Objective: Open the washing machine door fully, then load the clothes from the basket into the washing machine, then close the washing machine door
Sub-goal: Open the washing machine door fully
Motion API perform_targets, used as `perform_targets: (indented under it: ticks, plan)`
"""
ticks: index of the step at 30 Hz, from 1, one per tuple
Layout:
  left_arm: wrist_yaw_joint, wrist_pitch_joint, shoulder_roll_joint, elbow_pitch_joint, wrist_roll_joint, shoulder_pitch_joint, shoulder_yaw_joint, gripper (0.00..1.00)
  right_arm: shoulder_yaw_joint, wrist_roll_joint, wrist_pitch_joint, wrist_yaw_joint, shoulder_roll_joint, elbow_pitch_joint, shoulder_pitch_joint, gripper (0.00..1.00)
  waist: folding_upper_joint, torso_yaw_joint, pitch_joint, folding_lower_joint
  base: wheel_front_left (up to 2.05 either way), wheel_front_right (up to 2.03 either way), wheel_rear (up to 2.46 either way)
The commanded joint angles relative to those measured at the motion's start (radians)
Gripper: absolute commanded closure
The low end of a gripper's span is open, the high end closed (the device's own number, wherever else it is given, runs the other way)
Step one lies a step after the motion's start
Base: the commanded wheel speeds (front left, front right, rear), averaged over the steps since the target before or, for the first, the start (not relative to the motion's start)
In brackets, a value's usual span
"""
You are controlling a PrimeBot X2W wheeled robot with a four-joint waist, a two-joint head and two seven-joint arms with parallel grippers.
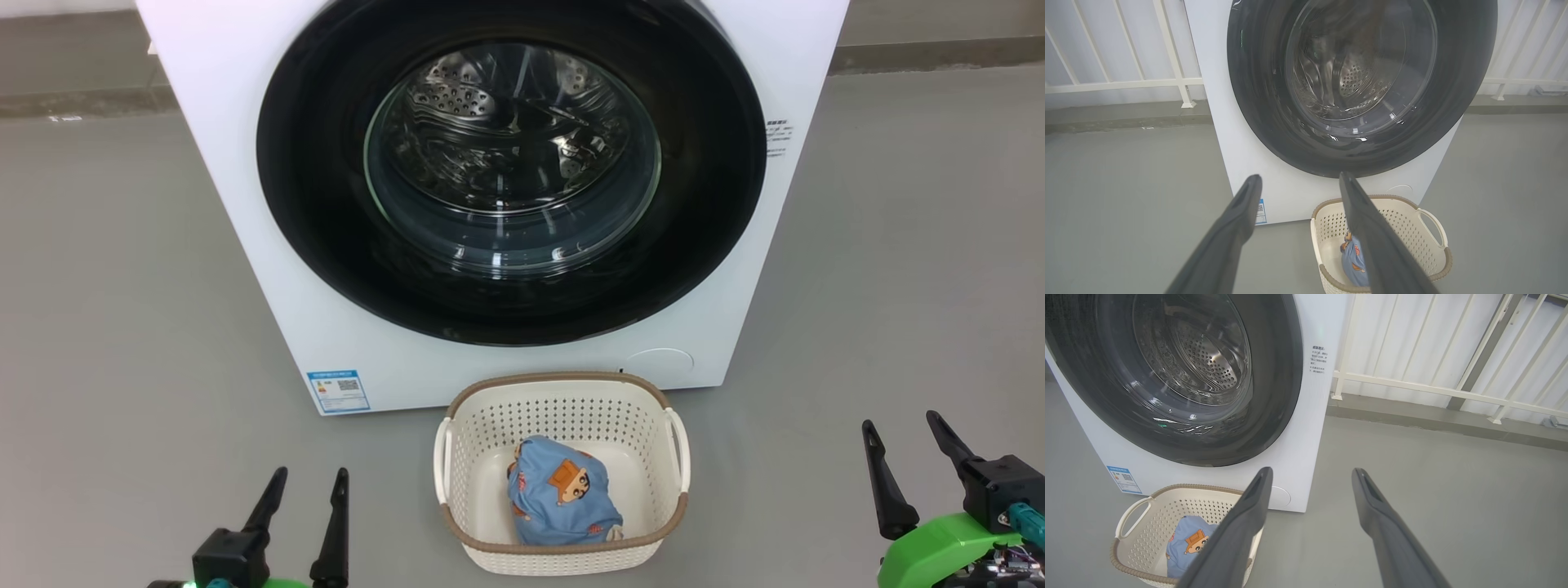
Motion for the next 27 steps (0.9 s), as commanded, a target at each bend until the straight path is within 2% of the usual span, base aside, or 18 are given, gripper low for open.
perform_targets:
  ticks: [1,19,23,27]
  plan:
    - [0.005,-0.014,0.017,-0.015,0.007,-0.050,0.031,0.00,0.017,-0.001,-0.011,0.005,-0.023,-0.022,-0.025,0.00,0.0000,0.000,0.000,0.0000,0.65,0.65,-1.31]
    - [0.001,-0.014,0.012,-0.044,0.018,-0.053,0.039,0.00,0.014,0.003,-0.013,0.005,-0.020,-0.018,-0.028,0.00,0.0000,-0.005,0.001,0.0000,1.11,1.12,-2.23]
    - [-0.017,-0.014,0.009,-0.055,0.020,-0.046,0.035,0.00,0.008,0.002,-0.013,0.005,-0.019,-0.021,-0.024,0.00,0.0000,-0.004,-0.001,0.0000,0.85,0.85,-1.71]
    - [-0.012,-0.014,0.008,-0.052,0.028,-0.042,0.036,0.00,0.008,0.002,-0.014,0.005,-0.018,-0.023,-0.024,0.00,0.0000,-0.005,-0.002,0.0000,0.54,0.54,-1.08]
